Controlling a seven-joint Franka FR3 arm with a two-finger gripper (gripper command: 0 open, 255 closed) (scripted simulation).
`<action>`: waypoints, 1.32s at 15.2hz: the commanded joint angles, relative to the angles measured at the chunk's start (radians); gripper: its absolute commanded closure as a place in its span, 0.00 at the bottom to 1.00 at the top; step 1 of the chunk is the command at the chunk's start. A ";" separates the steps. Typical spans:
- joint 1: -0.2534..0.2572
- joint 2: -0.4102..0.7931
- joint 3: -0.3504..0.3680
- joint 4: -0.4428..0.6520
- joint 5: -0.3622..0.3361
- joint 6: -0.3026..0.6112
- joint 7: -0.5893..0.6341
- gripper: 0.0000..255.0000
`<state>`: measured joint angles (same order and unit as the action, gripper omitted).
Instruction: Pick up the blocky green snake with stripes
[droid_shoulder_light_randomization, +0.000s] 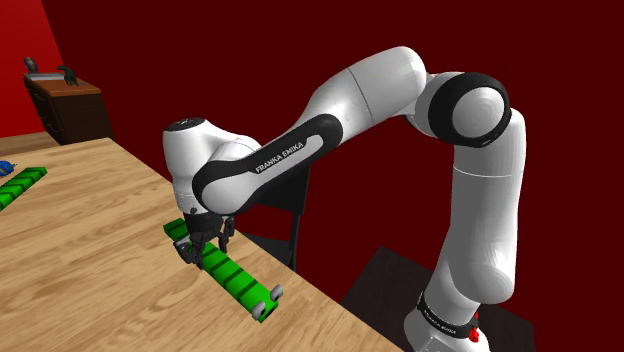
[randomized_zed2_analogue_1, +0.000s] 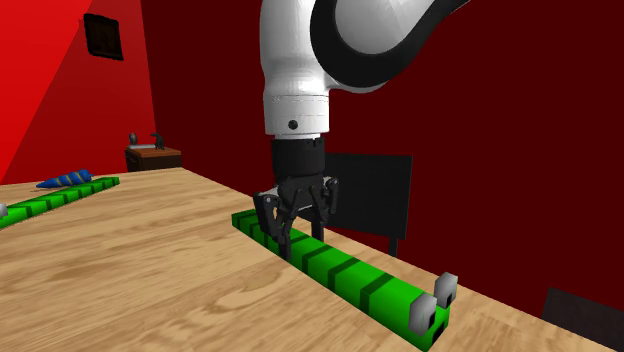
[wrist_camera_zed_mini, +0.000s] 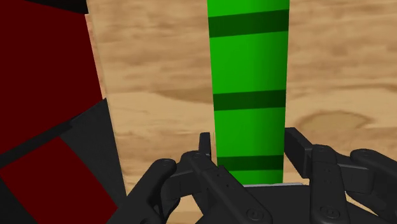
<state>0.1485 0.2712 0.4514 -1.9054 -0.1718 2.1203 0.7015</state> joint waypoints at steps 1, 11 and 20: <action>0.000 0.002 0.000 0.000 -0.001 0.002 0.000 1.00; -0.001 -0.010 0.002 0.012 0.006 -0.020 -0.005 1.00; -0.007 -0.056 0.011 0.078 0.036 -0.127 -0.026 1.00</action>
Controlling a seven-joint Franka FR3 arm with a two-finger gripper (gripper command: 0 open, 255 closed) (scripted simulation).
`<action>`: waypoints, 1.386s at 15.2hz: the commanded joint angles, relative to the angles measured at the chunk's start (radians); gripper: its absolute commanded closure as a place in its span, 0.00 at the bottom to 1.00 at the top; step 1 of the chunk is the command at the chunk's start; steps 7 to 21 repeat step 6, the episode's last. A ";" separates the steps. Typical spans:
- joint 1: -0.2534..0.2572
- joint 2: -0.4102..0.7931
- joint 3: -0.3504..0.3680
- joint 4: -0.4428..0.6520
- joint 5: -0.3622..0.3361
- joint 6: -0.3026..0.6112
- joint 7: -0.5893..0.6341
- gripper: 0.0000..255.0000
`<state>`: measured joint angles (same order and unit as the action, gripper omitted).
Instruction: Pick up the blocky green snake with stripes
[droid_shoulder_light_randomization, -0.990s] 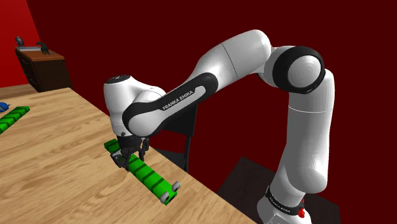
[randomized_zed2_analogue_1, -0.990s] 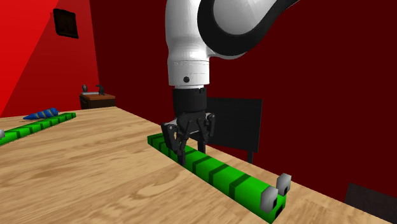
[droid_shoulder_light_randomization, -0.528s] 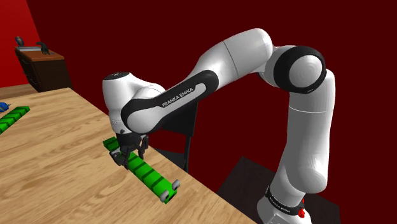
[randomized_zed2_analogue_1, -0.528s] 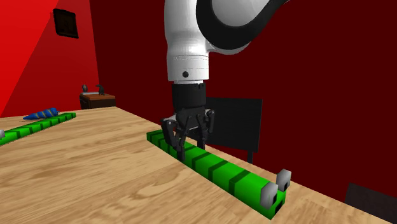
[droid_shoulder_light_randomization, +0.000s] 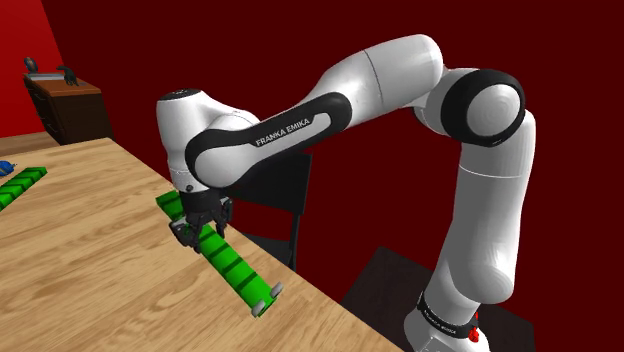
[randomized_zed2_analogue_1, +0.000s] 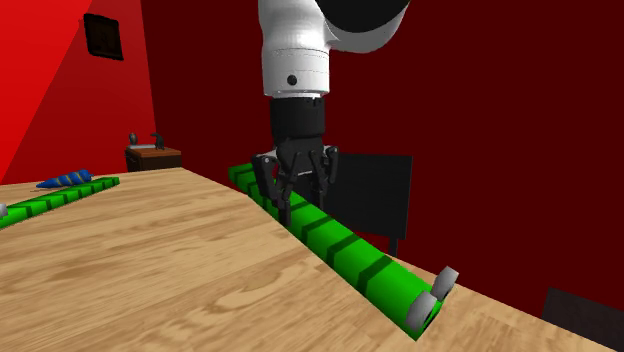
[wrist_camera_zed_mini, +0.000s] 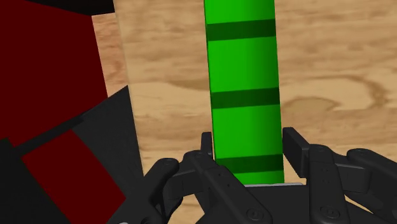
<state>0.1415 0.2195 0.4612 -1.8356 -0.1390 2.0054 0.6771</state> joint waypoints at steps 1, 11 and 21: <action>-0.001 -0.009 0.002 0.016 0.005 -0.024 -0.004 1.00; -0.002 -0.021 0.003 0.045 0.013 -0.063 -0.009 1.00; -0.002 -0.021 0.003 0.045 0.013 -0.063 -0.009 1.00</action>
